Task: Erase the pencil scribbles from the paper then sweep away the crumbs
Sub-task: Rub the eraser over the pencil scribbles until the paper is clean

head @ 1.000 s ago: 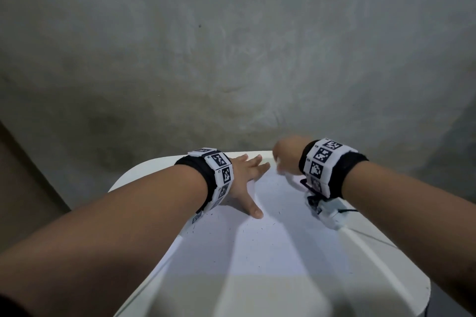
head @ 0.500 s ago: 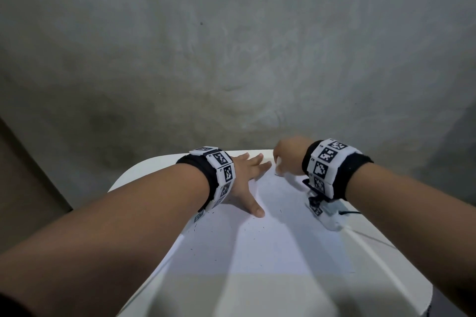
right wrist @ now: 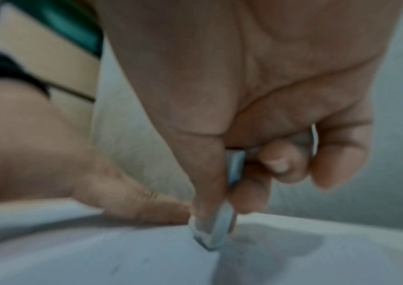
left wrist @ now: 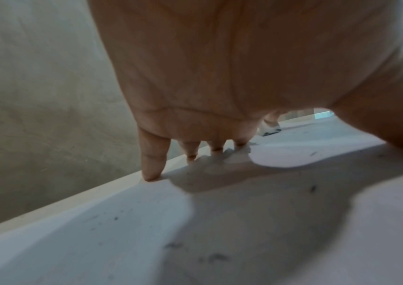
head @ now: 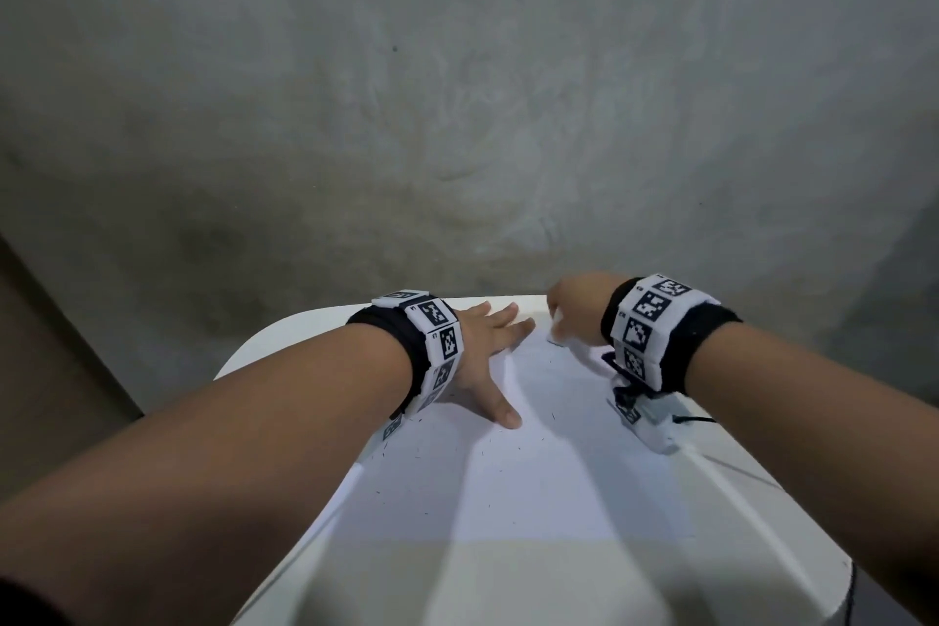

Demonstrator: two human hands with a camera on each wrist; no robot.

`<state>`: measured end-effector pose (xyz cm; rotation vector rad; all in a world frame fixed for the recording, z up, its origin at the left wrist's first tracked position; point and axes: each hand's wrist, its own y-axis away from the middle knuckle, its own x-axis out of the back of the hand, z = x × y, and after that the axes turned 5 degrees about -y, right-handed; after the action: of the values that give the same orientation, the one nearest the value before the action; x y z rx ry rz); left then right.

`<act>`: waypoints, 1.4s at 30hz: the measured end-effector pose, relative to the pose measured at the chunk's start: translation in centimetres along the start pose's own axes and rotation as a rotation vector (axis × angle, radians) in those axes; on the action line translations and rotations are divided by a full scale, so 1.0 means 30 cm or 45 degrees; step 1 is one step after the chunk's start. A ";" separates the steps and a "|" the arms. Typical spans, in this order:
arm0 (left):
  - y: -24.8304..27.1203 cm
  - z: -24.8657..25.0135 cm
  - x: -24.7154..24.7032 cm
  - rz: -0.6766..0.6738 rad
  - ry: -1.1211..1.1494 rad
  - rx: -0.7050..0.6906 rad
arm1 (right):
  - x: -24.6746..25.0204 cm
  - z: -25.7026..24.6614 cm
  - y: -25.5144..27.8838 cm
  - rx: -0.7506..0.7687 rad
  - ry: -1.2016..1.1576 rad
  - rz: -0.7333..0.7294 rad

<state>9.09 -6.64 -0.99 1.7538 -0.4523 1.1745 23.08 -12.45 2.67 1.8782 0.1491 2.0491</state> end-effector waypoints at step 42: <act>0.056 -0.028 -0.025 -0.002 0.048 0.037 | -0.028 -0.085 -0.048 0.158 0.129 -0.121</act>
<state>7.10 -6.88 -0.72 1.7532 -0.4136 1.2165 20.89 -10.99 1.13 1.8003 0.3926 2.1138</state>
